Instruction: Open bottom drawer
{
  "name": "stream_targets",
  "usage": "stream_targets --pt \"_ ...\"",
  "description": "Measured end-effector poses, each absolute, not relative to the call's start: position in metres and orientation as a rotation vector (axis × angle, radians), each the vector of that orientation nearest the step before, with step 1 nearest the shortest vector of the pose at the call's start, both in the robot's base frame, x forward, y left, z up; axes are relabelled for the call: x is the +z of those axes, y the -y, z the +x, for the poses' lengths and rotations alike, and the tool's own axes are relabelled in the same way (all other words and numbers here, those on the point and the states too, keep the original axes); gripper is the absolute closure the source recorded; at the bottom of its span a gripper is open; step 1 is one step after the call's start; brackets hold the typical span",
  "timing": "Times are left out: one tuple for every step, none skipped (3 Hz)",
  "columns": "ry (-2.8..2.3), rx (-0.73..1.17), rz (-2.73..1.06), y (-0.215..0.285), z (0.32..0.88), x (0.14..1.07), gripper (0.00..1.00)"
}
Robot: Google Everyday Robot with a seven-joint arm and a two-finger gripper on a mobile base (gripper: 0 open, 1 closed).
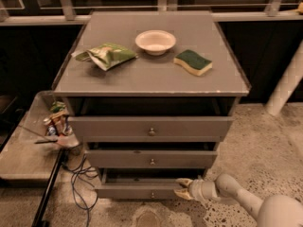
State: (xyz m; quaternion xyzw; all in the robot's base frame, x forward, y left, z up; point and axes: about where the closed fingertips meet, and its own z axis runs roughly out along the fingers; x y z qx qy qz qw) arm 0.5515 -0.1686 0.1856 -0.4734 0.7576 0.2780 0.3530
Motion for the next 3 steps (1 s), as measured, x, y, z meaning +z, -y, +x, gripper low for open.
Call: stream_targets --pt "-1.958 0.722 -1.225 0.168 0.550 0.190 1.00" --pt "-1.902 0.751 -1.218 0.162 0.509 0.191 1.00" --pt "-1.902 0.751 -1.218 0.162 0.511 0.195 1.00"
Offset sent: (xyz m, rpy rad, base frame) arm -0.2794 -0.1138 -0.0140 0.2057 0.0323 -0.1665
